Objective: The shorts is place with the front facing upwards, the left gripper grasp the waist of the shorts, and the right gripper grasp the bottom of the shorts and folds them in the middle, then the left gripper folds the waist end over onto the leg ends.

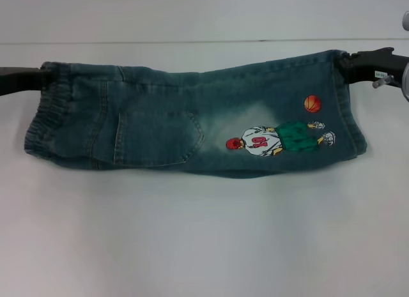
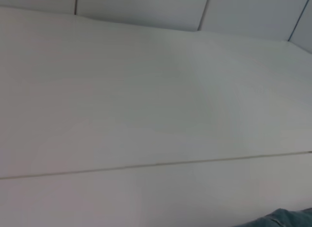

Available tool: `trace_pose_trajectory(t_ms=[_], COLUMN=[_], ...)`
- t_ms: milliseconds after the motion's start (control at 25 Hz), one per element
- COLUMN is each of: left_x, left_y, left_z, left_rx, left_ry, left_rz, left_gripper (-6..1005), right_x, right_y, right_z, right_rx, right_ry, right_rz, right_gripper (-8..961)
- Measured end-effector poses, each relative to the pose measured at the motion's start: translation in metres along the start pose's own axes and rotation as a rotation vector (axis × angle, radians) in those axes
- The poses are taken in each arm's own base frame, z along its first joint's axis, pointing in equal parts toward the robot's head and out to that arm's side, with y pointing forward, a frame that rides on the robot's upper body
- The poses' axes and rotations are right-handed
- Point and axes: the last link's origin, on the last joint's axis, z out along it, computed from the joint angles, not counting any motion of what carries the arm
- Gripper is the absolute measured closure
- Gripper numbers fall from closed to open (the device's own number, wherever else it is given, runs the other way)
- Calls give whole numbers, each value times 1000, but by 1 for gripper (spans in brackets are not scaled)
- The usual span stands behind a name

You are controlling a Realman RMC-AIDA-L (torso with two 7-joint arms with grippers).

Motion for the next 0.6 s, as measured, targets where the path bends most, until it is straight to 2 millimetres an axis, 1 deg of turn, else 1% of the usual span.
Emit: trace_pose_trajectory(t_ms=[240, 320, 480, 600], left_x=[-1, -1, -2, -1], left_y=[4, 3, -2, -5], left_z=[6, 7, 7, 7], left_rx=[13, 36, 75, 94], left_ry=[4, 23, 45, 49], left_rz=[33, 36, 34, 35], left_gripper=[900, 839, 717, 650], right_x=[-2, -2, -2, -2], right_y=[4, 4, 2, 0], right_z=[2, 2, 2, 2], right_rx=[-7, -8, 2, 17], right_ry=[-28, -47, -55, -52], right_rz=[-22, -21, -22, -20], right_gripper=[914, 914, 780, 664])
